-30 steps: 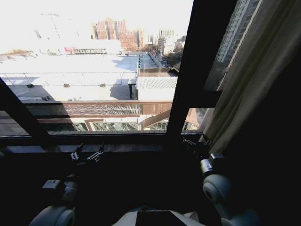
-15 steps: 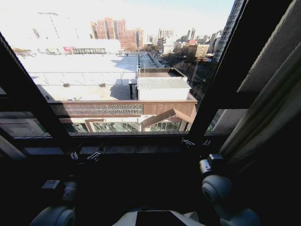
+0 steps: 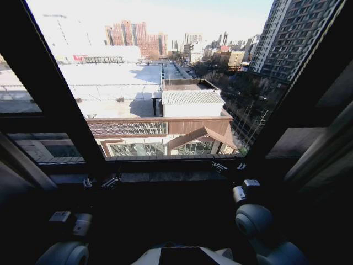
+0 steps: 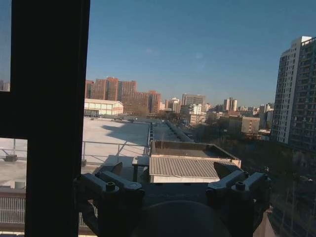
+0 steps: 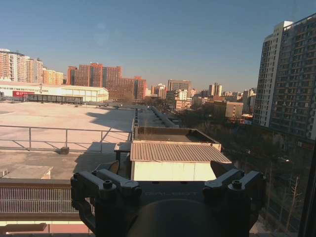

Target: Open the curtains by pulling them apart, changing their state from closed to fully open.

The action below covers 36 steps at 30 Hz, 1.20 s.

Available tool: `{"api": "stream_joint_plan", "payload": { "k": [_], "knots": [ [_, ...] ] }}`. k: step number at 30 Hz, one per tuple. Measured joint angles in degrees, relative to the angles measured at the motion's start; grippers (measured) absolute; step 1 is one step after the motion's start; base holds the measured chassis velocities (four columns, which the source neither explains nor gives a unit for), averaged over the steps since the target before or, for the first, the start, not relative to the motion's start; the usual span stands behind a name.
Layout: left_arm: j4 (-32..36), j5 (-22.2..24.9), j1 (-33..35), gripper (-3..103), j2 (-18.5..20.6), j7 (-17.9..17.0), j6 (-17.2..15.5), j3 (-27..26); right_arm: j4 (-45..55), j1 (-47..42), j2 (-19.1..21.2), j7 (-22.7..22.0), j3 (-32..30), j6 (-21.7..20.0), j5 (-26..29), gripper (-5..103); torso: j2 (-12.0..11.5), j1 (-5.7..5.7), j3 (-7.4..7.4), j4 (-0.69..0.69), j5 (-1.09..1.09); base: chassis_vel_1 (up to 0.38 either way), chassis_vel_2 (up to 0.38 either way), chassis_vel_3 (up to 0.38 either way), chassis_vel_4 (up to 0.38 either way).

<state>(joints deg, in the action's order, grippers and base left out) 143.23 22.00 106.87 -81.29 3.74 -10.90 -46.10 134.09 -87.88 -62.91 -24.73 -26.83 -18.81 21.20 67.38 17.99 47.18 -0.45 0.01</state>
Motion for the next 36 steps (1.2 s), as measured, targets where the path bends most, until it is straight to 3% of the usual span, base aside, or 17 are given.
{"api": "stream_joint_plan", "payload": {
  "k": [33,36],
  "knots": [
    [0.00,-0.40,0.26,100,-1.06,-0.04,-0.01,-0.08,-0.58,-0.02,-0.04,-0.06,1.25,0.41,-1.56,100,0.00,0.00,0.00,0.01,0.00,0.333,0.375,-0.330,-0.380],
    [0.00,-0.49,0.06,100,-1.01,-0.08,0.02,-0.11,-1.95,0.54,0.02,0.34,1.57,2.68,-5.38,100,0.00,0.00,0.00,0.00,0.00,0.341,0.358,-0.352,-0.385]
  ]
}}
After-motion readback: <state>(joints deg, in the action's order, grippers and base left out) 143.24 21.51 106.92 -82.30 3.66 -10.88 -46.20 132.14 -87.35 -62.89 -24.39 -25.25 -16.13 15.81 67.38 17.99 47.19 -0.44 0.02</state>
